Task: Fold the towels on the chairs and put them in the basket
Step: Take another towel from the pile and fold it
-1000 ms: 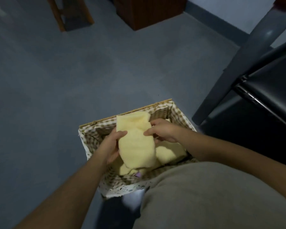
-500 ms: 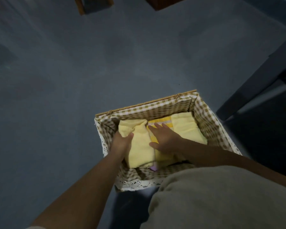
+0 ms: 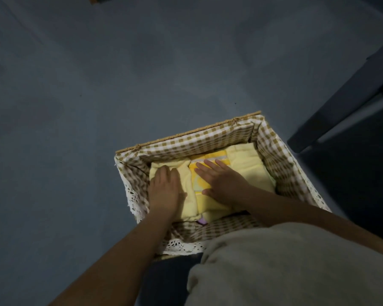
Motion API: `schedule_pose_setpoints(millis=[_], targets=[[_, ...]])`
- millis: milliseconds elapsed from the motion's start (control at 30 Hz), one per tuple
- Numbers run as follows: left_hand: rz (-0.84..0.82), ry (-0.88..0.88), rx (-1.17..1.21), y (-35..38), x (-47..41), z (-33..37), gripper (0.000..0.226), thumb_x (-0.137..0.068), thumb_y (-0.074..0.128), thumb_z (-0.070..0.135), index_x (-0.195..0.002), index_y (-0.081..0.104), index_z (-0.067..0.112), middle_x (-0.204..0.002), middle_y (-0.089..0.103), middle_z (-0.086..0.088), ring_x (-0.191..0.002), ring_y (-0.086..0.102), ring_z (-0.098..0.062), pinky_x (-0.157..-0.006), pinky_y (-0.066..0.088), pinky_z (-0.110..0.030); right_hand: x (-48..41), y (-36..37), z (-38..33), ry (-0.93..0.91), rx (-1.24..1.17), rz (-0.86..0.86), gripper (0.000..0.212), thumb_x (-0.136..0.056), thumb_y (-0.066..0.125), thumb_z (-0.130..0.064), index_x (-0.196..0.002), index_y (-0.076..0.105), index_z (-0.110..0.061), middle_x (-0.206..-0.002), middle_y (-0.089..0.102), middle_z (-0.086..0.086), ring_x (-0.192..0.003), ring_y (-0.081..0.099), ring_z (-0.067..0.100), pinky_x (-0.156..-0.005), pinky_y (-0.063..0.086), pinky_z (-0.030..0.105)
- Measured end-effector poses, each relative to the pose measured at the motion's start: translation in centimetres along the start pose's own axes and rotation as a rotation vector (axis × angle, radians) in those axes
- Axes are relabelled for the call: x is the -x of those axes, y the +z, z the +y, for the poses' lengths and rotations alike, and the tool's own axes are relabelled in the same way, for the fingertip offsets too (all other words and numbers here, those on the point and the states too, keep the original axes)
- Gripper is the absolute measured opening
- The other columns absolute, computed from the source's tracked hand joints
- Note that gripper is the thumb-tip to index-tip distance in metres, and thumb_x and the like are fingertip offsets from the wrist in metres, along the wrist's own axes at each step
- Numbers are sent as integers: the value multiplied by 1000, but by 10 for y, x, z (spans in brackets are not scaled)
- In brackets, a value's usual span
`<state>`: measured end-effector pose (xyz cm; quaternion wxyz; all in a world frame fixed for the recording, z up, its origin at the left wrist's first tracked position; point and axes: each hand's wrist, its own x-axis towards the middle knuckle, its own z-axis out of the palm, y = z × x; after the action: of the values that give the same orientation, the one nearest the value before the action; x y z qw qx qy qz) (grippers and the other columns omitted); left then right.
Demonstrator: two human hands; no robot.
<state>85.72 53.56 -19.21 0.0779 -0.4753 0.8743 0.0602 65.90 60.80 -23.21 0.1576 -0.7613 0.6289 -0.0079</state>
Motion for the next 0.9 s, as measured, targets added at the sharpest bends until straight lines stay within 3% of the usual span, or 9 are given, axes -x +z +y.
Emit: schedule_pose_setpoints(millis=[33, 100, 200, 333, 400, 500, 600, 733, 900], targets=[[-190, -43, 12, 4, 2, -5, 74, -91, 63, 47, -148, 35, 9, -156, 27, -19, -145, 28, -36, -114, 29, -48, 0, 1, 1, 1, 5, 11, 78, -92, 60, -50, -156, 31, -14, -163, 25, 6, -151, 22, 27, -122, 14, 47], [-409, -98, 6, 9, 5, -10, 90, -96, 47, 61, -160, 3, 15, -168, -9, -8, -155, -9, -25, -123, 3, -46, 2, 1, 1, 9, 4, 25, 78, -92, 60, -50, -155, 32, -15, -164, 23, 8, -151, 22, 26, -122, 14, 46], [-435, -109, -22, 11, 9, -7, 94, -96, 40, 65, -160, -9, 17, -166, -21, -7, -153, -19, -23, -123, -3, -47, 4, 0, 1, 20, -28, 25, 78, -93, 58, -50, -157, 28, -15, -165, 17, 9, -153, 18, 25, -123, 10, 44], [-358, -104, 26, -9, 4, -2, 88, -92, 53, 58, -155, 17, 8, -166, 7, -17, -154, 7, -31, -122, 16, -48, 8, -25, 4, 74, -253, -90, 71, -99, 53, -44, -158, 24, -16, -166, 12, 7, -154, 11, 22, -124, 7, 37], [-298, -52, 52, -33, -6, 4, 72, -90, 57, 53, -143, 37, 7, -150, 37, -19, -139, 36, -35, -110, 37, -44, 13, -56, 5, 187, -373, -77, 65, -99, 51, -46, -155, 32, -19, -163, 26, 4, -150, 23, 21, -121, 20, 33], [-230, 64, 142, -85, -24, 20, 48, -94, 55, 44, -128, 51, 11, -130, 53, -15, -120, 53, -34, -93, 49, -43, 28, -116, 8, 261, -357, 33, 54, -98, 51, -44, -143, 49, -15, -146, 51, 6, -134, 46, 24, -108, 37, 34], [-89, 218, 158, -149, -34, 46, 27, -95, 52, 32, -114, 55, 13, -119, 59, -13, -111, 58, -35, -86, 50, -41, 57, -181, 13, 363, -301, 86, 50, -98, 52, -42, -138, 54, -12, -141, 55, 11, -131, 50, 28, -107, 39, 35], [76, 323, 274, -241, -46, 95, 38, -95, 54, 30, -127, 56, 9, -130, 59, -17, -121, 54, -34, -99, 47, -41, 123, -268, 22, 523, -188, 247, 56, -100, 49, -44, -144, 49, -10, -147, 50, 13, -137, 44, 29, -113, 34, 35], [225, 548, 388, -337, -29, 193, 31, -92, 56, 25, -117, 61, 6, -122, 61, -17, -115, 55, -33, -93, 44, -36, 268, -348, 31, 785, 34, 484, 55, -97, 50, -47, -142, 49, -16, -150, 41, 10, -139, 37, 31, -114, 35, 46]])
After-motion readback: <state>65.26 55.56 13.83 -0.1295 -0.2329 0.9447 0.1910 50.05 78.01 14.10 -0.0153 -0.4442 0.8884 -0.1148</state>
